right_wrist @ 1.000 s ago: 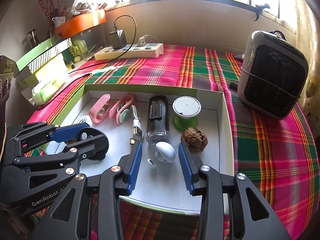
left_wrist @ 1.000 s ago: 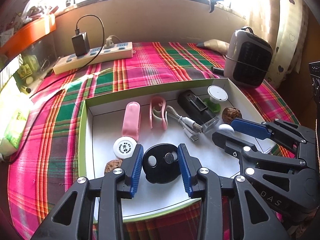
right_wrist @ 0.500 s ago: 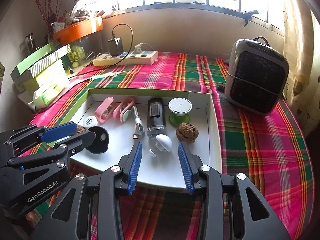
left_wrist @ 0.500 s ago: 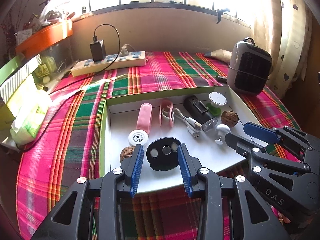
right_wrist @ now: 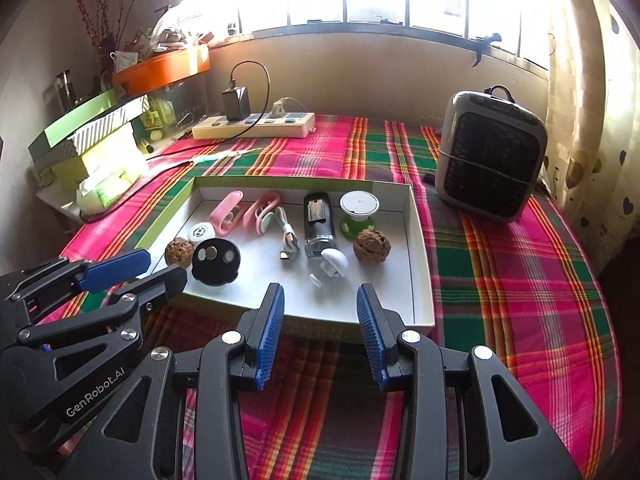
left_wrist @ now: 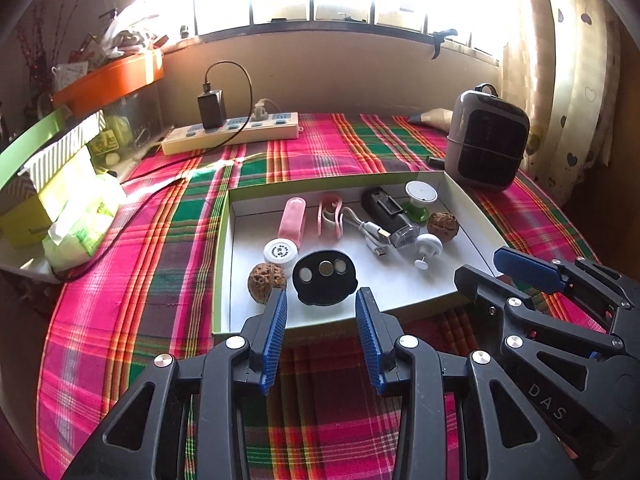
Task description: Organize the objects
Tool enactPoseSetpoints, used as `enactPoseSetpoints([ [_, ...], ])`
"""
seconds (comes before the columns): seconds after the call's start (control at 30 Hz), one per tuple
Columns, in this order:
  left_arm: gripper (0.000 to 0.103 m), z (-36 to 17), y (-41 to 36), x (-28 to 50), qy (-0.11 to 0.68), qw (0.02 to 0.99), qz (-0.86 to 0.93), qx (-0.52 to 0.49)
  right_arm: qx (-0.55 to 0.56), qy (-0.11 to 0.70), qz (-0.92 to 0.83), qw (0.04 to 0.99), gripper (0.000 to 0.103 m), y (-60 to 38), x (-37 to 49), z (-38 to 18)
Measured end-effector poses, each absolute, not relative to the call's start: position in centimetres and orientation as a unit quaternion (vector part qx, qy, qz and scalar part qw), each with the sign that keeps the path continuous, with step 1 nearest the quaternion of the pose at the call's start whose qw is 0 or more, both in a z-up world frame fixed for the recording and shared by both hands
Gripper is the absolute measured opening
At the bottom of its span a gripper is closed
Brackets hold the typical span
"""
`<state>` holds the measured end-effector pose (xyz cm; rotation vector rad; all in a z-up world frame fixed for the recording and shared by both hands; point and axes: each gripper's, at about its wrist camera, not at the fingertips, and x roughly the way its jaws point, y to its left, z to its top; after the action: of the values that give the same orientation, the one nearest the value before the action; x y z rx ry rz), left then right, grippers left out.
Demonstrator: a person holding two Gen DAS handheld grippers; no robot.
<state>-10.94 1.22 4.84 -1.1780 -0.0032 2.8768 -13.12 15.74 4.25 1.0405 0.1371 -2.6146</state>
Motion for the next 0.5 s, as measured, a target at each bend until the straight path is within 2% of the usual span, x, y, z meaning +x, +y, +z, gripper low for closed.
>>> enactPoseSetpoints([
  [0.5, 0.034, 3.8, 1.5, -7.2, 0.001, 0.013, 0.921, -0.39, 0.37, 0.043, -0.914, 0.163, 0.039, 15.9, -9.4, 3.7],
])
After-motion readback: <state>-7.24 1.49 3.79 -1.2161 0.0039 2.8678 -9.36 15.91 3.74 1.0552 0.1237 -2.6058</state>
